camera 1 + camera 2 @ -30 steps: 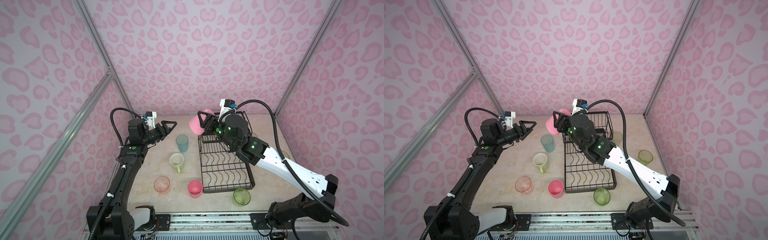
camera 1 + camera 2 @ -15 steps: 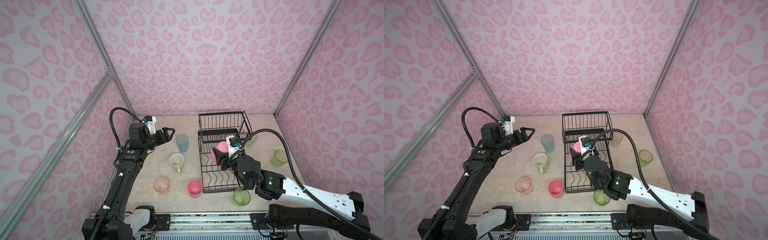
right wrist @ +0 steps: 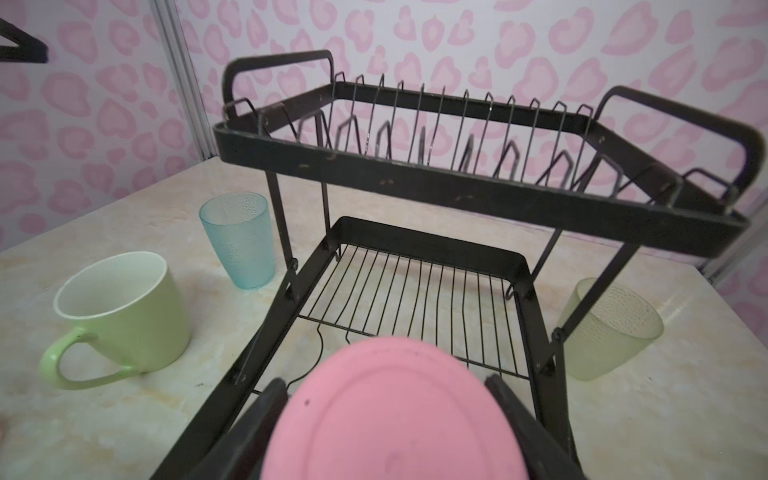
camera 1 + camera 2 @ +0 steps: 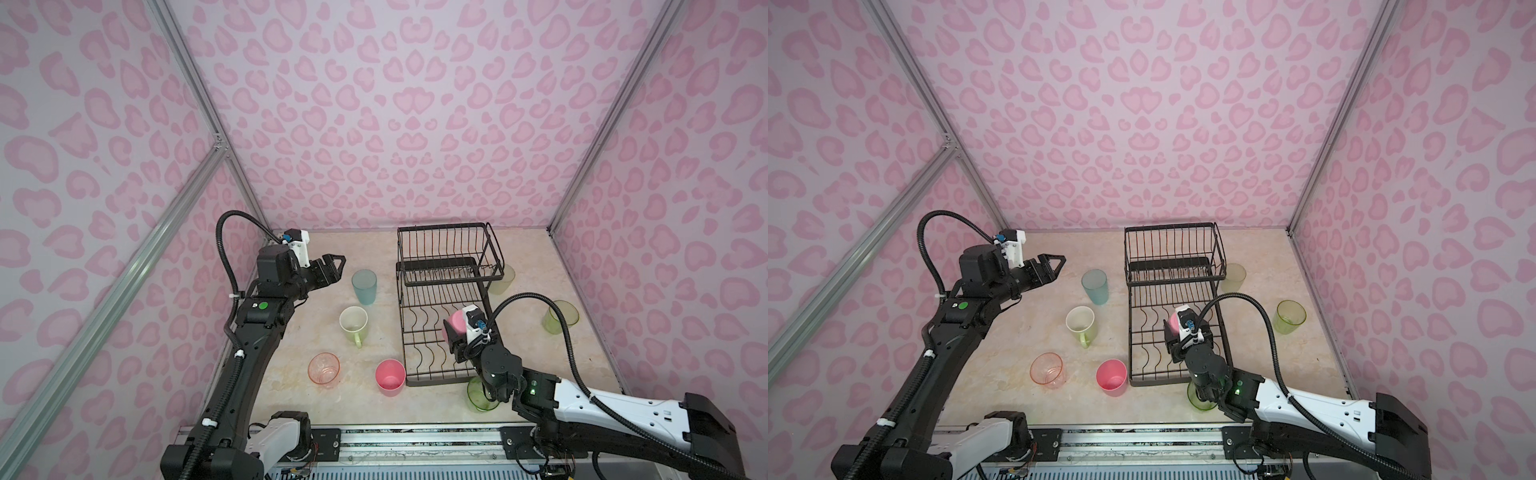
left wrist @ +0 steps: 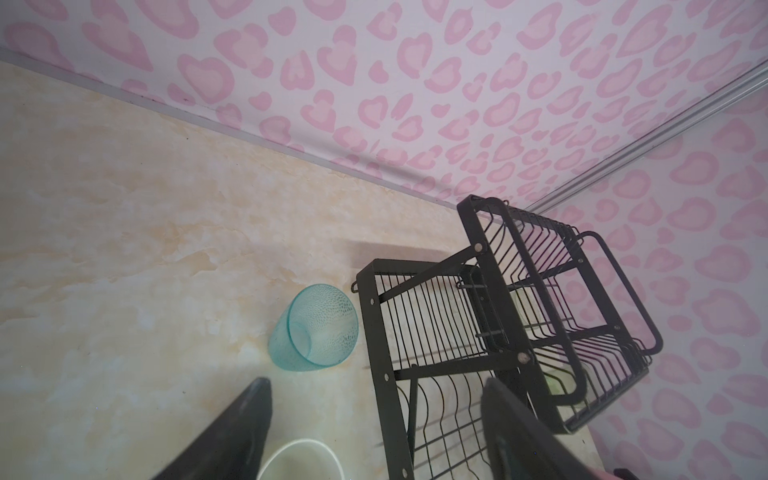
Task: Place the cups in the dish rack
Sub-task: 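Lower the pink cup with the right gripper into the rack's lower tier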
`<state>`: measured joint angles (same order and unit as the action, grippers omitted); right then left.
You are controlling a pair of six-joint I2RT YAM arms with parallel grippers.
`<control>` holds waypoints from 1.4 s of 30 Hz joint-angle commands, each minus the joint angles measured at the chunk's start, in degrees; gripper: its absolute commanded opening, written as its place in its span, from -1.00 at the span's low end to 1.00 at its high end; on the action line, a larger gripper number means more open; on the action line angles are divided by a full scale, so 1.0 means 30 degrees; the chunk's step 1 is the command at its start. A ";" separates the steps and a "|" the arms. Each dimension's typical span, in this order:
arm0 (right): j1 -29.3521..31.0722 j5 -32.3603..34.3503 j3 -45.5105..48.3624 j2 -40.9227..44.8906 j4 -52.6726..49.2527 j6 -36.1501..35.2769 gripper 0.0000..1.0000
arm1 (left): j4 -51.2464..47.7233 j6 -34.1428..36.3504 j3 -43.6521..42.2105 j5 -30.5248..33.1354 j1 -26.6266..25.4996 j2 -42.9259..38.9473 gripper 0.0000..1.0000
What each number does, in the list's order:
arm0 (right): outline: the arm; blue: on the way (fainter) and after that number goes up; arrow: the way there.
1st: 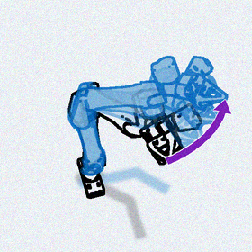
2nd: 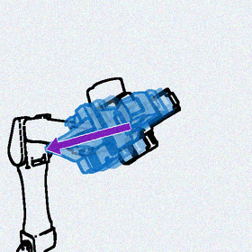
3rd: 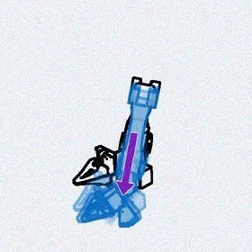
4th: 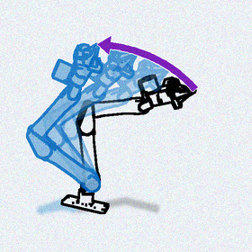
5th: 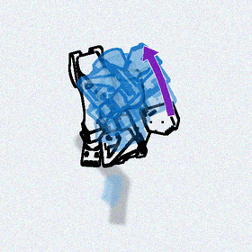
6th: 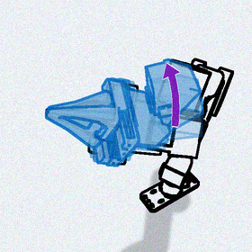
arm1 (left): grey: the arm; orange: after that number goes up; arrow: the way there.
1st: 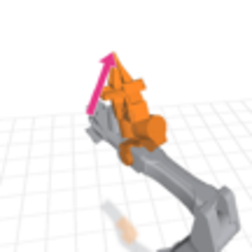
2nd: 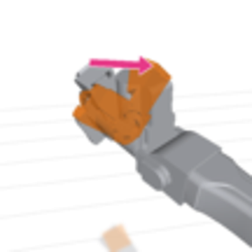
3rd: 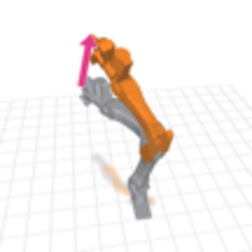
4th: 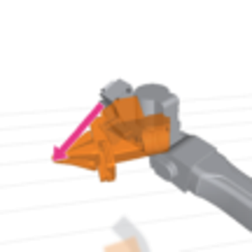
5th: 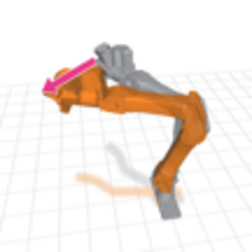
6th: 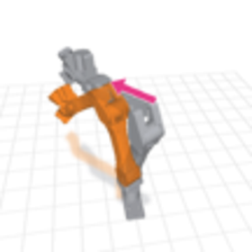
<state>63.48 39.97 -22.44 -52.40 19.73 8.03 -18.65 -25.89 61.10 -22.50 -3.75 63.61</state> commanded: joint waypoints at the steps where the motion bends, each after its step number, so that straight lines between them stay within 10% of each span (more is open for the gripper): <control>1: -0.0740 0.0016 0.1108 -0.0092 0.3253 0.0372 0.20 | 0.0526 0.0511 0.0173 0.0337 0.0007 -0.0001 0.62; 42: -0.7027 -0.3241 0.2167 -0.8097 1.1055 0.0092 0.20 | 0.1264 0.0661 -0.0530 0.0104 -0.0045 0.0592 0.61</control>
<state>43.16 31.59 -15.75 -75.99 49.50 8.73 -16.19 -24.60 59.57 -22.09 -3.86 65.12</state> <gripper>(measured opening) 0.659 0.803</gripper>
